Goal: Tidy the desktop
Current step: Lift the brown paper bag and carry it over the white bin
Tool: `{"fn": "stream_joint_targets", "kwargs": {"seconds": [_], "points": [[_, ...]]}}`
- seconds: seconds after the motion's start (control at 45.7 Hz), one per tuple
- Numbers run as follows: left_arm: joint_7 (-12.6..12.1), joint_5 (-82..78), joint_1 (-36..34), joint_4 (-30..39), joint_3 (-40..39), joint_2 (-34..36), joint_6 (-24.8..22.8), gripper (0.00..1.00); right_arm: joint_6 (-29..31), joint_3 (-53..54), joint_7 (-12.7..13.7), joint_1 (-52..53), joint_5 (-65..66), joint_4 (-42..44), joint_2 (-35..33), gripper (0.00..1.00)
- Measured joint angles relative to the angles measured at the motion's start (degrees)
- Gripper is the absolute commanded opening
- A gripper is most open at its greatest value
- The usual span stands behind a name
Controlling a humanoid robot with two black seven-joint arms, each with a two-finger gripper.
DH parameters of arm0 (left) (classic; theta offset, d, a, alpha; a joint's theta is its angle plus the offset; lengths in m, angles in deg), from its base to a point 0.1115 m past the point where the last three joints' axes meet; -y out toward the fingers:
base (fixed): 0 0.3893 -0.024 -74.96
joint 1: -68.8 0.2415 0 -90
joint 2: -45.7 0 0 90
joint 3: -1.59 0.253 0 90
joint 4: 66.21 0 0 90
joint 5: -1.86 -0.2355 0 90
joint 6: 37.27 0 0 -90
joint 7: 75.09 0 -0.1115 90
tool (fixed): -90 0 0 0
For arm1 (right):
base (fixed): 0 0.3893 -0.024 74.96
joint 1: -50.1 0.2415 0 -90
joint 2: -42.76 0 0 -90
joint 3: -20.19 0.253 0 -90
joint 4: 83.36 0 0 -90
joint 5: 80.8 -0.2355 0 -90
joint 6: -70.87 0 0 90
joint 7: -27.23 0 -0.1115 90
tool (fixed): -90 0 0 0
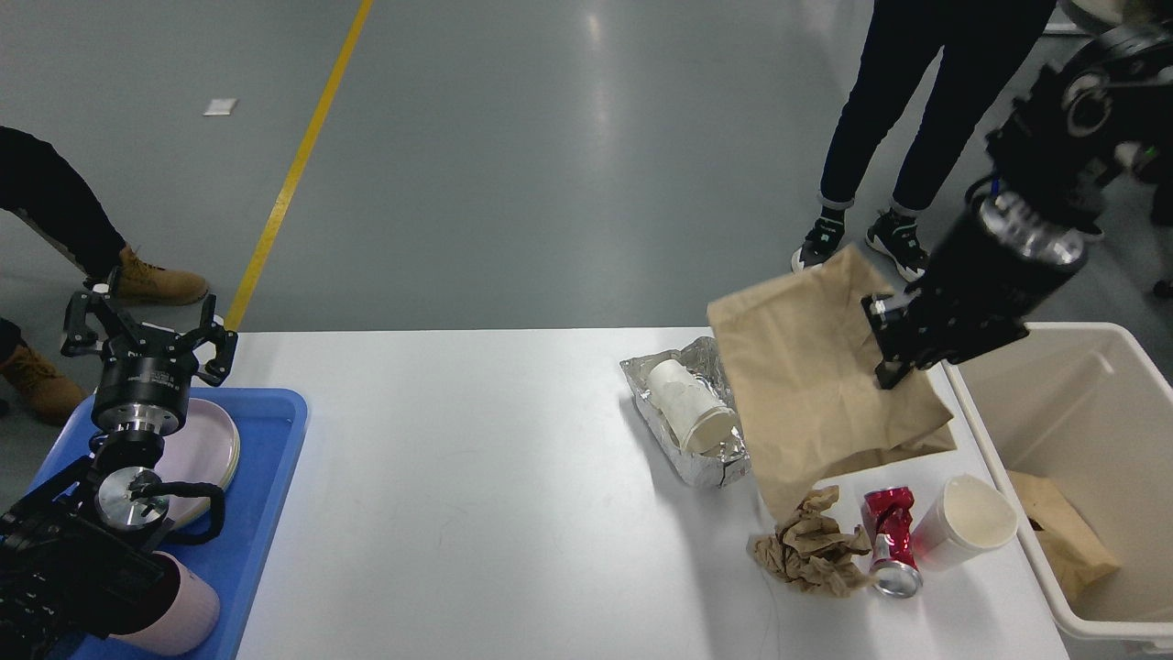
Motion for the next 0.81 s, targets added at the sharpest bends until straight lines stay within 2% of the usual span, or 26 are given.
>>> {"fn": "stream_joint_targets", "kwargs": {"seconds": [0.131,0.263,0.547,0.81], "points": [[0.00,0.00,0.00,0.00,0.00,0.00,0.00,0.96,0.01,-5.19,0.00,9.46,0.36,0.00,-0.05,0.00],[0.00,0.00,0.00,0.01,0.00,0.00,0.00,0.96,0.01,-6.73,0.15,13.45,1.64,0.78,0.19,0.00],[0.00,0.00,0.00,0.02,0.00,0.00,0.00,0.96,-0.01,-7.83,0.22,16.18,4.16,2.09,1.07,0.00],[0.00,-0.01,0.00,0.03,0.00,0.00,0.00,0.96,-0.02,-19.29,0.27,12.51,11.90,17.95,0.00,0.00]]}}
